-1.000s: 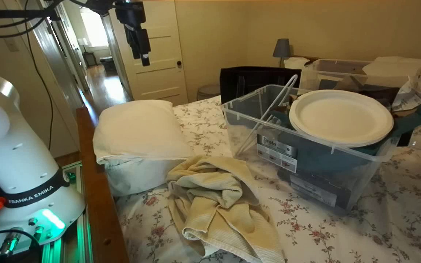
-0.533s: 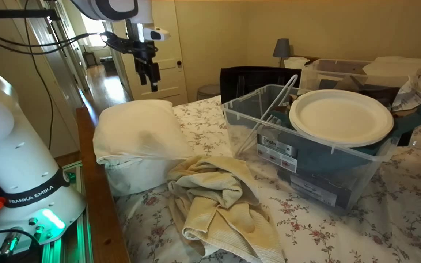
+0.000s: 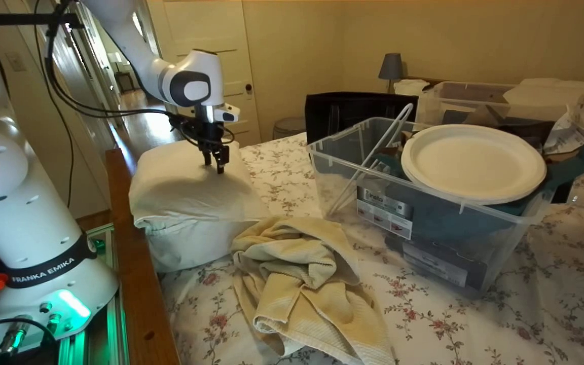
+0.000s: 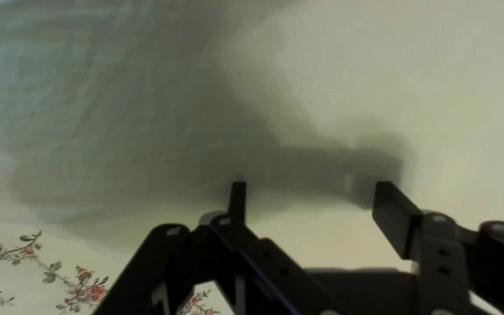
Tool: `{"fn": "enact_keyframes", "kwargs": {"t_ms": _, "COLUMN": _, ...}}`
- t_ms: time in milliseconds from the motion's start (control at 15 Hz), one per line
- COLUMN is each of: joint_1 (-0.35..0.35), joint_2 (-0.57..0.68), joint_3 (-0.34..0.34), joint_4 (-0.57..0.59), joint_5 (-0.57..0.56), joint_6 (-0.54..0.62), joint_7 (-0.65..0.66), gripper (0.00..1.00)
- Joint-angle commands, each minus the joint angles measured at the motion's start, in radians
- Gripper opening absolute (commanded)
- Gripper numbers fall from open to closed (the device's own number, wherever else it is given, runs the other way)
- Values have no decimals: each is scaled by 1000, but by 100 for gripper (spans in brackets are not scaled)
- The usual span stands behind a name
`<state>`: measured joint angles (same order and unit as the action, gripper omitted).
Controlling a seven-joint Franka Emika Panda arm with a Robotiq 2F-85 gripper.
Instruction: Move the white pillow forward
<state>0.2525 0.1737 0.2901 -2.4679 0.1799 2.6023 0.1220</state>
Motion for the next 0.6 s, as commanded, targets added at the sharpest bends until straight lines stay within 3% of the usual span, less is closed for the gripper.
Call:
{"fn": "enact_keyframes", "kwargs": {"t_ms": 0, "joint_1": -6, "joint_2": 182, "joint_3": 7, "joint_4": 75, "joint_5": 6, "joint_6": 83, "joint_7": -99, "gripper": 45}}
{"fn": "enact_keyframes", "kwargs": {"t_ms": 400, "joint_1": -22, "joint_2": 249, "joint_3": 18, "joint_4": 139, "joint_5": -8, "joint_6": 54, "joint_7": -191, "gripper": 3}}
{"fn": "enact_keyframes", "kwargs": {"t_ms": 533, "joint_1": -21, "joint_2": 245, "joint_3": 18, "joint_4": 150, "joint_5": -13, "joint_6": 41, "joint_7": -208, "gripper": 0}}
